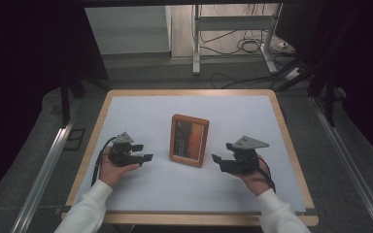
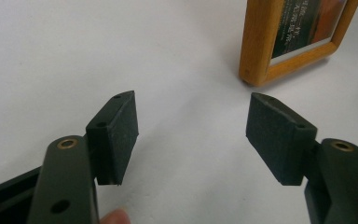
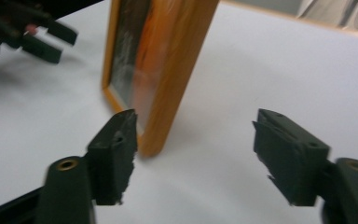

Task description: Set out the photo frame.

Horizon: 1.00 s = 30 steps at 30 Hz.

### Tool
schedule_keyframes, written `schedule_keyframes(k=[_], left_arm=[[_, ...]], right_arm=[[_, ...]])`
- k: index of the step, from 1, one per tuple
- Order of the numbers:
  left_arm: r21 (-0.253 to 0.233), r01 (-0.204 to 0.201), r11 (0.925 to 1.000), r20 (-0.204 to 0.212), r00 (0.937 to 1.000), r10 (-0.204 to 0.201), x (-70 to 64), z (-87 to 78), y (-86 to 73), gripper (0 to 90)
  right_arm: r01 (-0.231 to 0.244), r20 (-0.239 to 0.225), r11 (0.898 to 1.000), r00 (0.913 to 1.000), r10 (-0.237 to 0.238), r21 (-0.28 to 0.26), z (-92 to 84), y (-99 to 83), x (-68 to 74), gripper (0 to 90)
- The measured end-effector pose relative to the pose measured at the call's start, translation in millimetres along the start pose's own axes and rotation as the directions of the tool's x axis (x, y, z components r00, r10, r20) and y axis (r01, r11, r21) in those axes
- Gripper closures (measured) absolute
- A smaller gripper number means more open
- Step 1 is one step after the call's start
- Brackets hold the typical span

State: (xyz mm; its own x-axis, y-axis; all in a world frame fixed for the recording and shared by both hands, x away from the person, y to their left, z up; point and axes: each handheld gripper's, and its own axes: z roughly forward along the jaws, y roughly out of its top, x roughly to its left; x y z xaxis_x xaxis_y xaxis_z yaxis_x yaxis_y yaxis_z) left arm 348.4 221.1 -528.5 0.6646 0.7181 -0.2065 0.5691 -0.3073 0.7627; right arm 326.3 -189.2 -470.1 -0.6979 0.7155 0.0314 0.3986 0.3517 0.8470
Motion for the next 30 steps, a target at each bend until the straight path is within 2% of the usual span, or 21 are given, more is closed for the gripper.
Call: schedule_keyframes(k=[3,9,12,20,24,30], left_arm=[[-0.002,0.001,1.0000,-0.005,1.0000,-0.001,-1.0,-2.5,-2.8,32.6],[-0.005,-0.010,0.9999,-0.024,0.9997,0.010,-6.7,-7.7,-7.1,31.6],[0.007,-0.023,0.9997,-0.028,0.9993,0.023,-9.7,-6.9,-9.5,31.4],[0.022,-0.048,0.9986,-0.022,0.9986,0.048,-15.0,-2.1,-9.8,30.9],[0.028,-0.051,0.9983,-0.019,0.9985,0.051,-15.3,-0.5,-9.9,30.8],[0.030,-0.055,0.9981,-0.019,0.9983,0.055,-14.8,-0.2,-10.4,30.7]], right_arm=[[0.007,-0.019,1.000,0.9998,-0.007,0.027,0.8,-12.1,3.7,43.2],[0.056,-0.063,0.995,0.9967,-0.051,0.087,12.2,-26.3,14.3,78.7],[0.078,-0.077,0.992,0.9946,-0.070,0.101,18.8,-26.4,20.9,87.9],[0.144,-0.105,0.978,0.9861,-0.129,0.153,49.1,-25.9,40.0,89.8],[0.147,-0.110,0.975,0.9854,-0.130,0.169,61.6,-25.2,42.8,89.8],[0.145,-0.107,0.974,0.9860,-0.128,0.175,71.5,-23.8,45.2,89.9]])
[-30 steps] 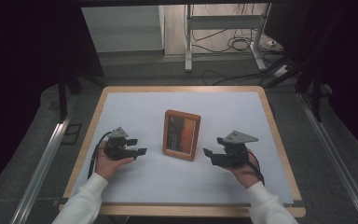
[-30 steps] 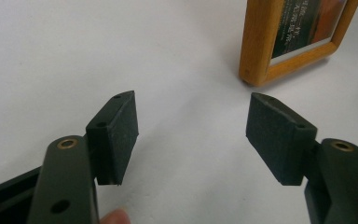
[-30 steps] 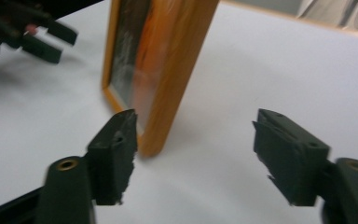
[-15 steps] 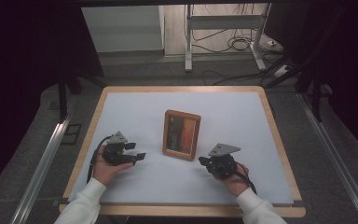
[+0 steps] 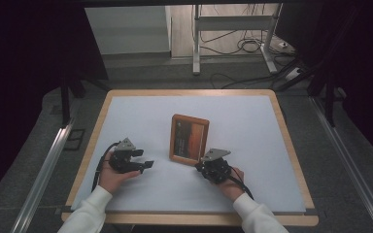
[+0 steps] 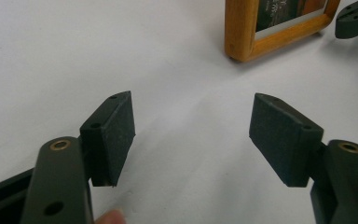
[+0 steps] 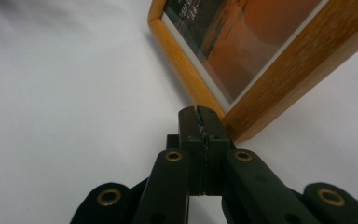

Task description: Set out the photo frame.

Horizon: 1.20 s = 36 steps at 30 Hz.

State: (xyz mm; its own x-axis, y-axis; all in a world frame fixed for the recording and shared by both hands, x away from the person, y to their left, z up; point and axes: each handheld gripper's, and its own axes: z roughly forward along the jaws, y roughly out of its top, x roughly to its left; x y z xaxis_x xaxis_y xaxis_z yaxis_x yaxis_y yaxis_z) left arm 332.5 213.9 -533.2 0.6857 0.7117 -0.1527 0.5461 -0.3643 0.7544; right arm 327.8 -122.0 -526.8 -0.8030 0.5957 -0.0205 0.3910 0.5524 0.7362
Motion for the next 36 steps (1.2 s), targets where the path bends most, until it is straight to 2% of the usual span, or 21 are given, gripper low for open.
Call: schedule_keyframes(k=[4,5,10,36], left_arm=[[0.001,0.001,1.0000,0.001,1.0000,-0.001,0.5,0.0,-0.4,30.6],[0.001,0.002,1.0000,0.001,1.0000,-0.002,0.6,0.1,-0.4,30.5],[0.003,0.005,1.0000,0.001,1.0000,-0.005,0.4,0.5,-0.5,30.3],[0.006,0.002,1.0000,0.001,1.0000,-0.002,2.1,0.6,-1.0,29.7]], right_arm=[[-0.005,0.013,1.000,0.9999,0.005,0.006,3.7,0.2,-3.4,89.9],[-0.013,0.004,1.000,0.9999,0.013,0.002,4.0,-0.1,-4.6,89.9],[0.006,0.013,1.000,0.9999,-0.006,0.006,3.5,-0.1,-5.0,89.9],[-0.016,0.044,1.000,0.9989,0.016,0.004,-0.6,-3.3,-16.2,89.9]])
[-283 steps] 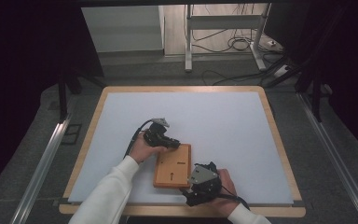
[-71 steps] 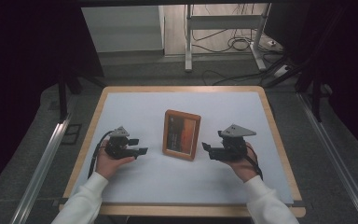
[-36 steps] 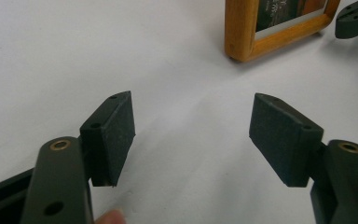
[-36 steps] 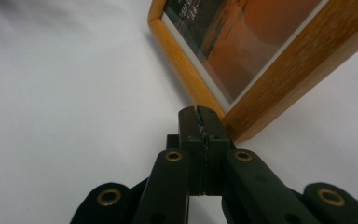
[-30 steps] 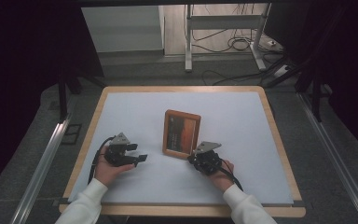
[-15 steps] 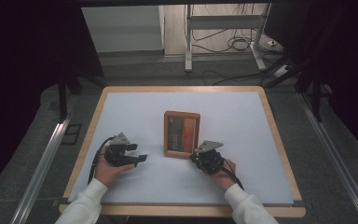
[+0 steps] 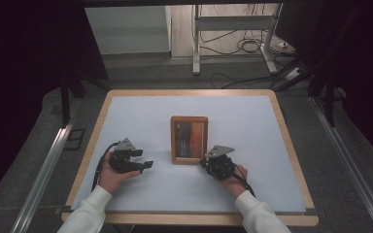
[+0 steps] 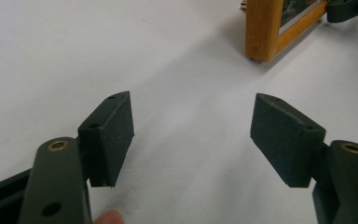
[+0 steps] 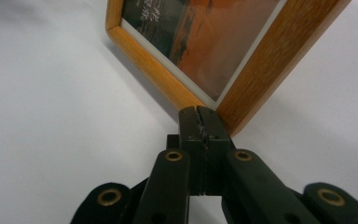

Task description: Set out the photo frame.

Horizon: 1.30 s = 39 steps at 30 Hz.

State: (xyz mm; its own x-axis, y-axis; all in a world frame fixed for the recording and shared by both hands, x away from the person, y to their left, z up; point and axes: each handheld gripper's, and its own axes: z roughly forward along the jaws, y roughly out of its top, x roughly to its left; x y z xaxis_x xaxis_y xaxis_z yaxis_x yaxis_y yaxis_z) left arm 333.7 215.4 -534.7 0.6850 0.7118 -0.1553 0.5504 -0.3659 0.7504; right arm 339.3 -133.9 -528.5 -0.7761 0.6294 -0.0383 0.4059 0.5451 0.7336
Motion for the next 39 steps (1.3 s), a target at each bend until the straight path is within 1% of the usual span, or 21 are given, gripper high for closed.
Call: schedule_keyframes(k=[9,11,15,18,22,30,32,33,34,35,36,37,39], left_arm=[[-0.005,0.004,1.0000,-0.002,1.0000,-0.004,0.7,-0.8,-0.1,29.6],[-0.007,0.004,1.0000,-0.002,1.0000,-0.004,0.9,-1.3,0.5,29.6],[-0.016,0.008,0.9998,0.003,1.0000,-0.008,1.8,-1.4,0.9,29.6],[-0.018,0.012,0.9998,0.005,0.9999,-0.012,1.2,-1.5,0.9,29.6],[-0.015,-0.010,0.9998,-0.016,0.9998,0.010,-0.4,-3.0,0.8,29.7],[-0.030,-0.012,0.9995,-0.033,0.9994,0.011,-5.1,-3.5,4.0,29.7],[-0.031,-0.017,0.9994,-0.035,0.9993,0.016,-6.7,-3.0,5.0,29.7],[-0.031,-0.020,0.9993,-0.037,0.9991,0.019,-7.5,-2.8,5.2,29.7],[-0.031,-0.022,0.9993,-0.040,0.9990,0.021,-8.4,-2.6,5.2,29.7],[-0.031,-0.022,0.9993,-0.042,0.9989,0.021,-8.9,-2.5,5.2,29.7],[-0.029,-0.024,0.9993,-0.048,0.9986,0.022,-9.6,-2.4,5.0,29.7],[-0.029,-0.025,0.9993,-0.054,0.9983,0.024,-10.5,-2.8,4.6,29.7],[-0.028,-0.029,0.9992,-0.061,0.9978,0.027,-12.6,-3.9,3.4,29.7]], right_arm=[[-0.001,0.007,1.000,1.0000,0.001,-0.005,-0.4,-0.2,0.8,89.9],[-0.005,-0.004,1.000,1.0000,0.005,-0.016,-2.6,0.4,1.4,89.9],[0.000,-0.015,0.999,0.9999,-0.001,-0.051,-13.4,3.6,4.1,89.8],[-0.011,-0.021,0.997,0.9997,0.010,-0.075,-22.2,4.3,0.8,89.8],[-0.021,-0.025,0.995,0.9995,0.018,-0.101,-31.7,2.7,-6.8,89.6],[-0.046,-0.021,0.993,0.9988,0.043,-0.111,-44.1,-7.3,-23.8,87.0],[-0.056,-0.018,0.992,0.9984,0.054,-0.116,-47.7,-10.9,-27.4,82.2],[-0.069,-0.017,0.990,0.9976,0.067,-0.121,-49.9,-12.8,-29.0,76.1],[-0.082,-0.006,0.988,0.9967,0.081,-0.128,-52.5,-15.0,-30.6,67.0],[-0.098,0.017,0.986,0.9947,0.101,-0.137,-56.4,-18.0,-32.2,56.8],[-0.110,0.022,0.984,0.9932,0.114,-0.138,-59.1,-19.9,-33.5,50.6],[-0.128,0.025,0.982,0.9908,0.133,-0.141,-62.8,-22.6,-35.3,45.5],[-0.157,0.051,0.976,0.9847,0.167,-0.153,-71.9,-28.4,-38.4,39.0]])
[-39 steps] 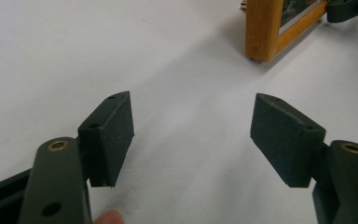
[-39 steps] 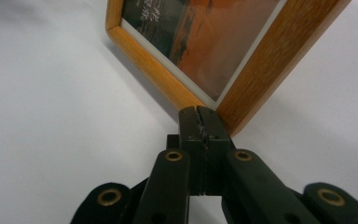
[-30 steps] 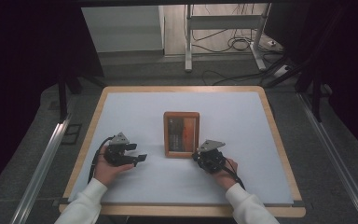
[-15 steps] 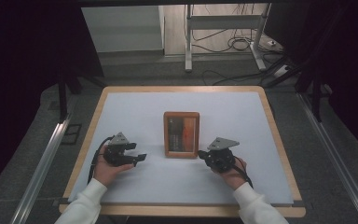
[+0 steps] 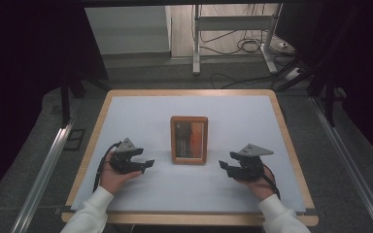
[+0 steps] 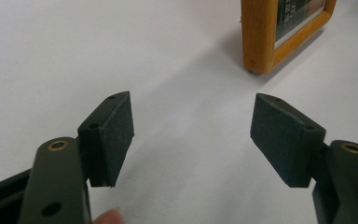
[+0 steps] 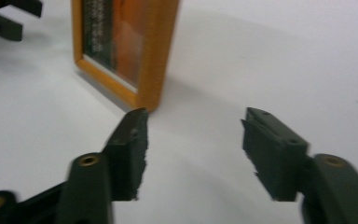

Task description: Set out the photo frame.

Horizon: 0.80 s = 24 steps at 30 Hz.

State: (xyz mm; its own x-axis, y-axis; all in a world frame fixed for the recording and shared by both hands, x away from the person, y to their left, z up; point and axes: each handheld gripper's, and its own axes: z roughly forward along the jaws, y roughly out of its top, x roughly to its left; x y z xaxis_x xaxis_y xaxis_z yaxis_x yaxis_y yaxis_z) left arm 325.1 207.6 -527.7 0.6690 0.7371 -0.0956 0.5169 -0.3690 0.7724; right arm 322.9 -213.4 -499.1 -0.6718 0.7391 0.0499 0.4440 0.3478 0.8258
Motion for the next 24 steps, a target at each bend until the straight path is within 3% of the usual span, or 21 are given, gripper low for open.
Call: schedule_keyframes(k=[7,13,17,24], left_arm=[[-0.007,0.000,1.0000,-0.012,0.9999,0.000,-5.6,-1.7,-1.2,29.6],[-0.007,-0.001,1.0000,-0.012,0.9999,0.001,-6.2,-0.3,-0.6,29.6],[0.000,-0.003,1.0000,-0.012,0.9999,0.003,-5.6,1.4,-0.6,29.5],[-0.010,-0.006,0.9999,-0.008,0.9999,0.006,-6.2,0.6,-0.1,29.4]], right_arm=[[-0.049,0.079,0.999,0.9956,0.051,-0.020,-34.3,-24.1,-18.1,28.4],[-0.081,0.123,0.997,0.9890,0.082,-0.014,-50.5,-42.8,-32.1,26.9],[-0.091,0.126,0.996,0.9876,0.093,-0.023,-51.6,-42.5,-34.1,26.1],[-0.065,0.133,0.998,0.9891,0.063,0.014,-42.7,-45.3,-30.9,24.3]])
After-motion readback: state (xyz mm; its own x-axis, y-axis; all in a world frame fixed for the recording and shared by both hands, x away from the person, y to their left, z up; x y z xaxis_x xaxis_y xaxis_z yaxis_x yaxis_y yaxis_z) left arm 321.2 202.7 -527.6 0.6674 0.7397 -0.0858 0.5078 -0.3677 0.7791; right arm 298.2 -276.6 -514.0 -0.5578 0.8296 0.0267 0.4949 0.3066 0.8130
